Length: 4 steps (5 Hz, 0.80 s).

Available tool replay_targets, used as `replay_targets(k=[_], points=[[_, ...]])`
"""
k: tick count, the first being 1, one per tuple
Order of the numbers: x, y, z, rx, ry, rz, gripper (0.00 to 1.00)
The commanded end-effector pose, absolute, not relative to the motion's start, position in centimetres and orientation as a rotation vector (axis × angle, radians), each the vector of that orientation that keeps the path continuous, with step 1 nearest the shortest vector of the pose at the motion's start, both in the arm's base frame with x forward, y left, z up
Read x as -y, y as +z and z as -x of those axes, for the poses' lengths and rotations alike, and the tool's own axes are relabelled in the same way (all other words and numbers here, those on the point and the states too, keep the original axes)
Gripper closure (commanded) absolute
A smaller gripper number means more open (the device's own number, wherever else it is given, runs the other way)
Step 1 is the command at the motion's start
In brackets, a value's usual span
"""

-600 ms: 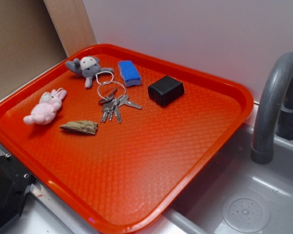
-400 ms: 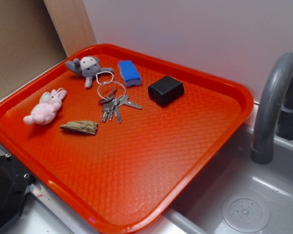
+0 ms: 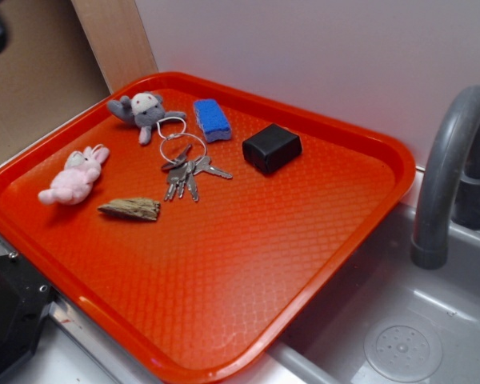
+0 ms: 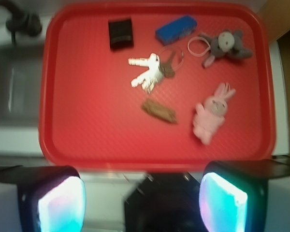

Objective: Grab the blue sponge.

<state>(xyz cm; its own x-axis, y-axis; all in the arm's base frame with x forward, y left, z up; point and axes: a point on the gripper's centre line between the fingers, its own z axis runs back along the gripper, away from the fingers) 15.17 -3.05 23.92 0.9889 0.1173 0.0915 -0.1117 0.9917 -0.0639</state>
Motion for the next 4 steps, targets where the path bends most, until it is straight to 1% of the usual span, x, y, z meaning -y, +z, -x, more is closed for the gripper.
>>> replay_targets(k=[1, 2, 3, 4], points=[[2.2, 24.2, -22.9, 0.185, 0.356, 0.062, 0.00], [-0.1, 23.5, -25.9, 0.250, 0.479, -0.006, 0.00], [-3.0, 22.0, -27.9, 0.337, 0.621, -0.098, 0.00], [-5.5, 19.2, -29.1, 0.378, 0.738, -0.173, 0.00]])
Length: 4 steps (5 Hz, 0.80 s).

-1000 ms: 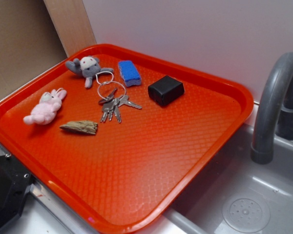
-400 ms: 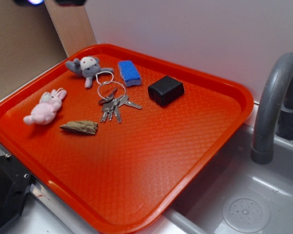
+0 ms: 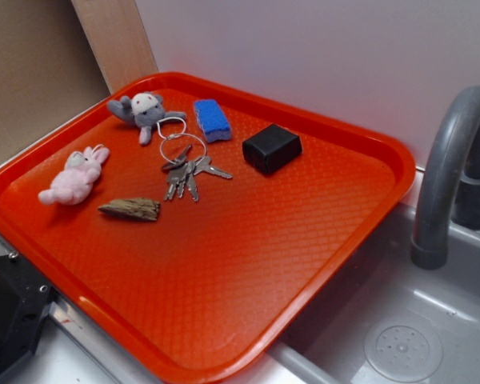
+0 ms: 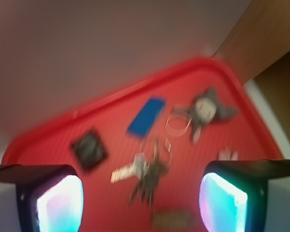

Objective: Grab the blue sponge.

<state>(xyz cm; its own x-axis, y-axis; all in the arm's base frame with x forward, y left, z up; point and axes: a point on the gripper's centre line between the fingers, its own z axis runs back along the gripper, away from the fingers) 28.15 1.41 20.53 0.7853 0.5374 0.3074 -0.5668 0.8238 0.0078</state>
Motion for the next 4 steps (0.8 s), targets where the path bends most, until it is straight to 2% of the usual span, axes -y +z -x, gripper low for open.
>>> replay_targets(k=[1, 2, 4], points=[[-6.9, 16.3, -30.5, 0.419, 0.794, -0.204, 0.00], [-7.2, 13.8, -32.2, 0.434, 0.821, -0.200, 0.00], [-6.2, 10.2, -34.0, 0.404, 0.784, -0.182, 0.00]])
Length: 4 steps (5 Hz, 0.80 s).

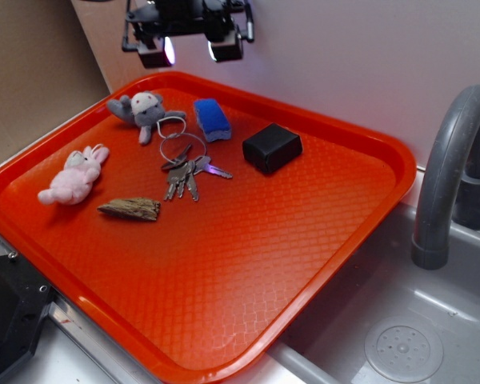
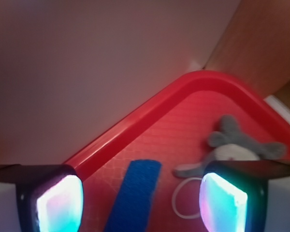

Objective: Grab the blue sponge.

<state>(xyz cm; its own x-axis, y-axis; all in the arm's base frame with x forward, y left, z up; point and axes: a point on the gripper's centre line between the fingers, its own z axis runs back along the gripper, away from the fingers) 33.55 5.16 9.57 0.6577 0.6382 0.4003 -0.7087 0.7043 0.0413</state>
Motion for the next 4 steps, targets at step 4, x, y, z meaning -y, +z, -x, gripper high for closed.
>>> replay_targets(k=[4], points=[[-6.2, 5.6, -32.7, 0.219, 0.712, 0.003, 0.00]])
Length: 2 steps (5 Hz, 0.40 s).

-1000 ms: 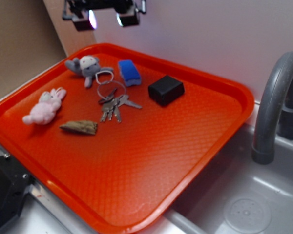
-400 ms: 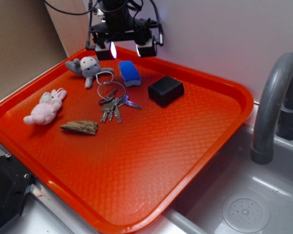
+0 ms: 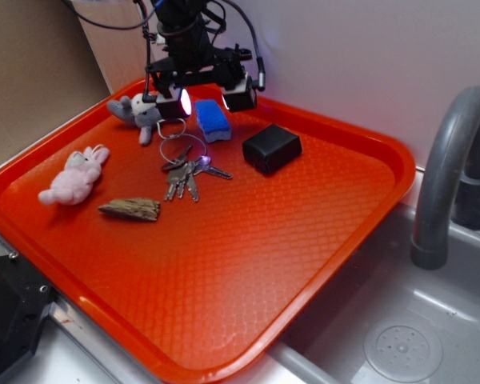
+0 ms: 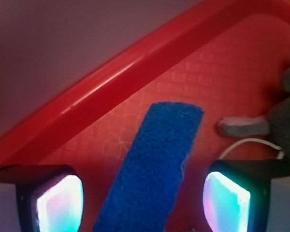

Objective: Grab the blue sponge.

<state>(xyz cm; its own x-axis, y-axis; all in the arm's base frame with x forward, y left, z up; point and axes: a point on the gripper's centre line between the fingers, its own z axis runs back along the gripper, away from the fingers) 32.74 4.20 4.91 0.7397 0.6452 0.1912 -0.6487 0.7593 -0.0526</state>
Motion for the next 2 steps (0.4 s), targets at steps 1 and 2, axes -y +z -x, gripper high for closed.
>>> replay_targets(k=[1, 2], points=[[-5.86, 5.19, -33.44, 0.204, 0.710, -0.036, 0.05], [-5.72, 5.49, -33.10, 0.216, 0.675, -0.060, 1.00]])
